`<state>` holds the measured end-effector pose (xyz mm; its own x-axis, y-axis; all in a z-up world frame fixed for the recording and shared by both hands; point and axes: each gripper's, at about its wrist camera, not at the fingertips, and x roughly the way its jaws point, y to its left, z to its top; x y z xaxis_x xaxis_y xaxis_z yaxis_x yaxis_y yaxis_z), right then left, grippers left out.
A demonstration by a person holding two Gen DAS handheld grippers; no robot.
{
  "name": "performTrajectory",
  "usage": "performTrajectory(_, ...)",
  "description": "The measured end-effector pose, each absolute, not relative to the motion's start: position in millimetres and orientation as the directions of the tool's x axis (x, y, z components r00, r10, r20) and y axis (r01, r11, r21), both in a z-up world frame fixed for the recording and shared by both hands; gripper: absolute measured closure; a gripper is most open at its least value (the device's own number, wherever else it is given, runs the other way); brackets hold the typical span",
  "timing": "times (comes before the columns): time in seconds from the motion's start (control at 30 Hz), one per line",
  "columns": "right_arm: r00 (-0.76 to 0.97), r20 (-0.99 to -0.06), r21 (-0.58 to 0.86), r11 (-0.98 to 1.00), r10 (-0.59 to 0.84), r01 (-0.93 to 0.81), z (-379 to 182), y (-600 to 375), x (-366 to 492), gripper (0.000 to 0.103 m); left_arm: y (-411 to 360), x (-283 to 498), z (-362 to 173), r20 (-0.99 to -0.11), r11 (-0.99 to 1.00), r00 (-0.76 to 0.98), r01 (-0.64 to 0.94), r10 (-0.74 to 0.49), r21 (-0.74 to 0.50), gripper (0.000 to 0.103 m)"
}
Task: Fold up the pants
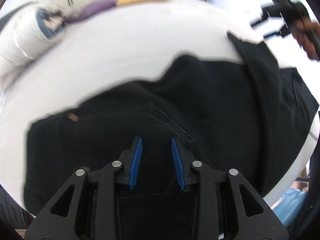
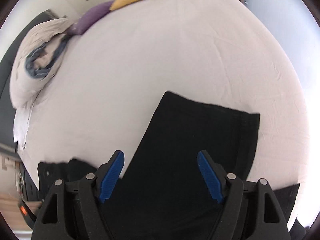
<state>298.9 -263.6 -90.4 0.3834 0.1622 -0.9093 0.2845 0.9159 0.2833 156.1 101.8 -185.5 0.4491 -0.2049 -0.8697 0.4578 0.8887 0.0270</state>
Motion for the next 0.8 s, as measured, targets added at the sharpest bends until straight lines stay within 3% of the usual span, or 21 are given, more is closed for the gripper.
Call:
performTrajectory(0.17, 0.254, -0.965, 0.147, 0.946, 0.072, 0.289, -117, -250, 354, 0.023, 108, 161, -199, -0.867, 0.908, 0.428, 0.414, -0.254, -0.062, 0.074)
performTrajectory(0.33, 0.146, -0.989, 0.018, 0.947, -0.03, 0.321, -142, -241, 387, 0.023, 105, 163, -201, -0.869, 0.906, 0.43, 0.42, -0.246, -0.049, 0.074)
performTrajectory(0.5, 0.091, -0.996, 0.014, 0.941, -0.018, 0.337, -166, -241, 401, 0.023, 107, 160, -203, -0.863, 0.91, 0.438, 0.411, -0.252, -0.057, 0.074)
performTrajectory(0.57, 0.113, -0.994, 0.027, 0.943, -0.011, 0.333, -161, -227, 398, 0.041, 105, 157, -203, -0.862, 0.91, 0.445, 0.413, -0.244, -0.044, 0.074)
performTrajectory(0.63, 0.126, -0.992, 0.026, 0.948, -0.015, 0.318, -156, -228, 399, 0.078, 110, 151, -202, -0.86, 0.91, 0.447, 0.411, -0.245, -0.045, 0.074)
performTrajectory(0.7, 0.131, -0.991, 0.02, 0.951, -0.022, 0.308, -153, -231, 397, 0.091, 111, 150, -201, -0.859, 0.911, 0.447, 0.409, -0.248, -0.05, 0.074)
performTrajectory(0.8, 0.175, -0.984, 0.075, 0.946, 0.02, 0.314, -146, -249, 384, 0.099, 113, 149, -204, -0.86, 0.912, 0.448, 0.408, -0.246, -0.048, 0.074)
